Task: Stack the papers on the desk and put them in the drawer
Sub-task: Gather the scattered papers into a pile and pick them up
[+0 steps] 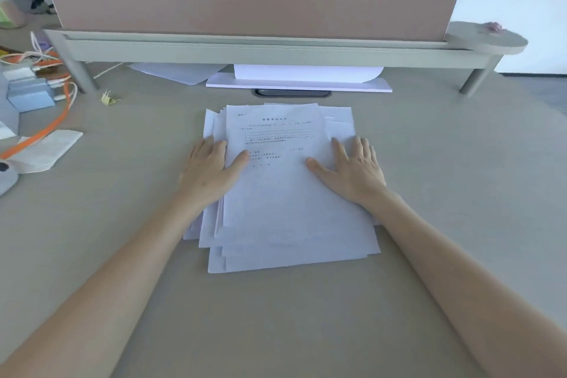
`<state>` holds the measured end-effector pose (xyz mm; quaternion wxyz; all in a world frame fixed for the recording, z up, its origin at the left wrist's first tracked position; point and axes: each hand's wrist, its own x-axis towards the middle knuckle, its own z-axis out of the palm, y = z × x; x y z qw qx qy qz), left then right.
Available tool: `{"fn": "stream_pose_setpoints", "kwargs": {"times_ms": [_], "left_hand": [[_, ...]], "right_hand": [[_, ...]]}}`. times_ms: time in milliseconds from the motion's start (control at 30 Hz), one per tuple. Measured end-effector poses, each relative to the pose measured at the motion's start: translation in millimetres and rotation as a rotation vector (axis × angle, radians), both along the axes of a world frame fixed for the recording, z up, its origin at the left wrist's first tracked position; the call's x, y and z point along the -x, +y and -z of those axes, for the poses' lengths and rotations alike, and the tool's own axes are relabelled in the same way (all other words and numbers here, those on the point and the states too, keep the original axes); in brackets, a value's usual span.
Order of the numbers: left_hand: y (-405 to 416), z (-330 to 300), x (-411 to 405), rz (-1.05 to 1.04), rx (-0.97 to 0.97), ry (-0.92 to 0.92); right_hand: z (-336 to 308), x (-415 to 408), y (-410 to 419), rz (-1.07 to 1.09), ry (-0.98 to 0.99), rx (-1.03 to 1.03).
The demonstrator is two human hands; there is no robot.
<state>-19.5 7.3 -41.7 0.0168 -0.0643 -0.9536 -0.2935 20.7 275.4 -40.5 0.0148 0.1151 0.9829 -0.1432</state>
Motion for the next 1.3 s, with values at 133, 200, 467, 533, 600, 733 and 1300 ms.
{"fn": "stream_pose_setpoints", "kwargs": {"times_ms": [133,200,467,533,600,733,1300], "left_hand": [[0,-11,-6,-0.067,-0.268,-0.057],[-3,-20,-11,-0.170,-0.527,-0.102],[-10,-21,-18,-0.277,-0.897,-0.226],[-10,-25,-21,-0.263,-0.848,-0.242],[-8,-28,-25,-0.251,-0.773,-0.227],[-1,-29,-32,-0.218,-0.716,-0.219],[7,-37,-47,-0.109,-0.821,-0.183]], "right_hand": [[-7,2,-15,-0.007,0.077,0.174],[-11,-6,-13,0.068,0.178,0.340],[-12,-13,-13,0.134,0.204,0.038],[-12,-15,-20,0.100,0.224,0.079],[-10,-16,-27,0.068,0.225,0.099],[-7,-15,-30,0.026,0.219,0.133],[-16,-22,-34,0.108,0.216,0.375]]}}
